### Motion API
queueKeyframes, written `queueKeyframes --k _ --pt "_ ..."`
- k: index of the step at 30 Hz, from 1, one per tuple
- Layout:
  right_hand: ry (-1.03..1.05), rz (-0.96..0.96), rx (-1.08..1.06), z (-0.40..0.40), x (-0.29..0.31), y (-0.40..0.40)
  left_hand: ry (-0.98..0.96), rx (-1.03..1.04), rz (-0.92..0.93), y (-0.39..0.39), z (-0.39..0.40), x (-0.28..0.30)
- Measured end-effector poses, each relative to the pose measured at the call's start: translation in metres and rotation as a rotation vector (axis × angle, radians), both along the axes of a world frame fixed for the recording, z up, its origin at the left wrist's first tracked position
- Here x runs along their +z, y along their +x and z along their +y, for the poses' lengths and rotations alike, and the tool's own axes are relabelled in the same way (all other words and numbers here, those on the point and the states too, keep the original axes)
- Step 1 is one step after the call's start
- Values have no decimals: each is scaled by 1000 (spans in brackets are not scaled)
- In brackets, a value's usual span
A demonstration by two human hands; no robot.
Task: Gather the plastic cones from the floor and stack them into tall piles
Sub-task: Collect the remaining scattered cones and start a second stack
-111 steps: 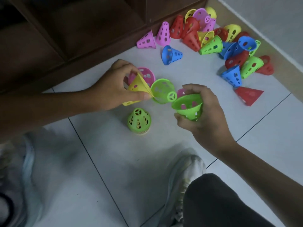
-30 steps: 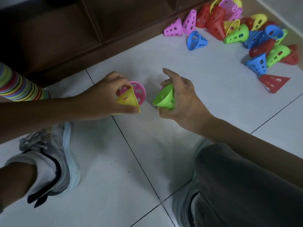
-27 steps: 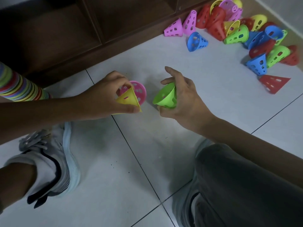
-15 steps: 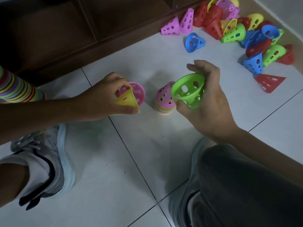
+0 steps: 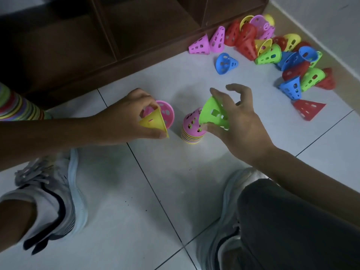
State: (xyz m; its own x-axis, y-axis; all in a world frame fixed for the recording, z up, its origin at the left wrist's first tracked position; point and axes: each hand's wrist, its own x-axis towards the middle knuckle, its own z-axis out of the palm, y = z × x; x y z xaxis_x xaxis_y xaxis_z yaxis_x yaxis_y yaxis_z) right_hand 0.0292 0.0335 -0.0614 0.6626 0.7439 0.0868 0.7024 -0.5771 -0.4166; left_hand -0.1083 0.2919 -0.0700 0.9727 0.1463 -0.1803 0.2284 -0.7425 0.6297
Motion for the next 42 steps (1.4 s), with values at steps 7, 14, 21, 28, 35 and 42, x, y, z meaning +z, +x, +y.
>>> queueKeyframes --k 7,14,21,28,35,42 --pt "-160 131 65 31 4 10 96 -109 22 1 8 40" --pt "-256 200 99 36 3 11 217 -196 4 3 4 80" --pt "-241 350 105 37 69 33 235 -244 -15 19 -1 132" --pt "-195 756 73 50 196 50 213 -256 -96 33 -6 212" --pt "-2 1070 -17 64 273 26 178 -264 -252 36 -18 274" --pt "435 1182 -241 53 277 -10 113 -339 -342 36 -28 290"
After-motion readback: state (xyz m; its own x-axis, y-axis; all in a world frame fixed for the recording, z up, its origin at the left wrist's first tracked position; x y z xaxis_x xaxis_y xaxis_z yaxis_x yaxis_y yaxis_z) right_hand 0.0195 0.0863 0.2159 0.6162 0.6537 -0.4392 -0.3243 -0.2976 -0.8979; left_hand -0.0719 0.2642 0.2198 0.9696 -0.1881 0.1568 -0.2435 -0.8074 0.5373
